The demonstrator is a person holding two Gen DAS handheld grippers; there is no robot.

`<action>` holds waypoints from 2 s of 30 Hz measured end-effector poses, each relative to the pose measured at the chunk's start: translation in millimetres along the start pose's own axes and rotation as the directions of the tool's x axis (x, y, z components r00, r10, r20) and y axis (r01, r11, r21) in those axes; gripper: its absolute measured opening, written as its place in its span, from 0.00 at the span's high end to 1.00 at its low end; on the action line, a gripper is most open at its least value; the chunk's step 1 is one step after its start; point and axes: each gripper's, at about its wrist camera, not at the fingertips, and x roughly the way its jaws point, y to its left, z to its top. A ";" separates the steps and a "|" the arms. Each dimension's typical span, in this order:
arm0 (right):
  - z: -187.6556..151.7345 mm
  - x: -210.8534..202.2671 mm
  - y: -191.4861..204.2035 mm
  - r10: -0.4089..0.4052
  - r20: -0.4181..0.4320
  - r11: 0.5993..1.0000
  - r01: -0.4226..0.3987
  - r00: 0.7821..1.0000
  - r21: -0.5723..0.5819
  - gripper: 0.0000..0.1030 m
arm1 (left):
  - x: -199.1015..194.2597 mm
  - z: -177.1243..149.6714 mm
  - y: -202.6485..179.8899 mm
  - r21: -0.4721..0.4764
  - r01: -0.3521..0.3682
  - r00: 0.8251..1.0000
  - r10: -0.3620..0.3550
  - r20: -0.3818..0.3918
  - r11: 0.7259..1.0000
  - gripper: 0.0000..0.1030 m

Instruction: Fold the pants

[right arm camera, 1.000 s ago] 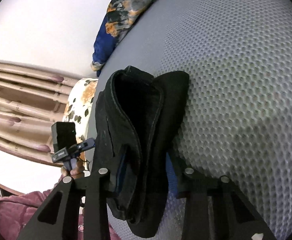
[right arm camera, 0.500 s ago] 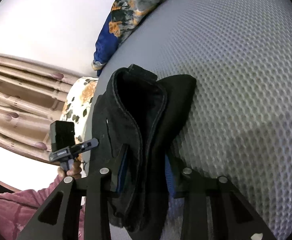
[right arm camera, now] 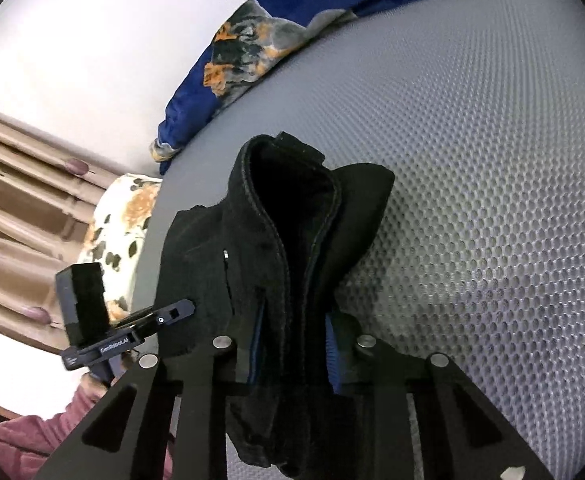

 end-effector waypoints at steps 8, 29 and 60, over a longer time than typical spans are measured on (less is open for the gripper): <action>8.1 1.8 35.3 -0.038 0.017 0.999 0.038 0.999 -0.010 0.79 | -21.0 7.9 -9.2 0.077 -0.065 0.997 0.061 0.055 0.995 0.85; 109.5 69.3 78.4 -0.022 0.018 0.999 0.022 1.000 -0.024 0.80 | -33.9 105.5 45.7 0.054 -0.164 0.976 0.154 0.155 0.985 0.85; 145.8 141.1 71.8 -0.340 0.039 0.934 0.342 0.940 -0.106 0.55 | 15.4 149.0 113.2 -0.066 -0.259 0.960 0.264 0.090 0.964 0.46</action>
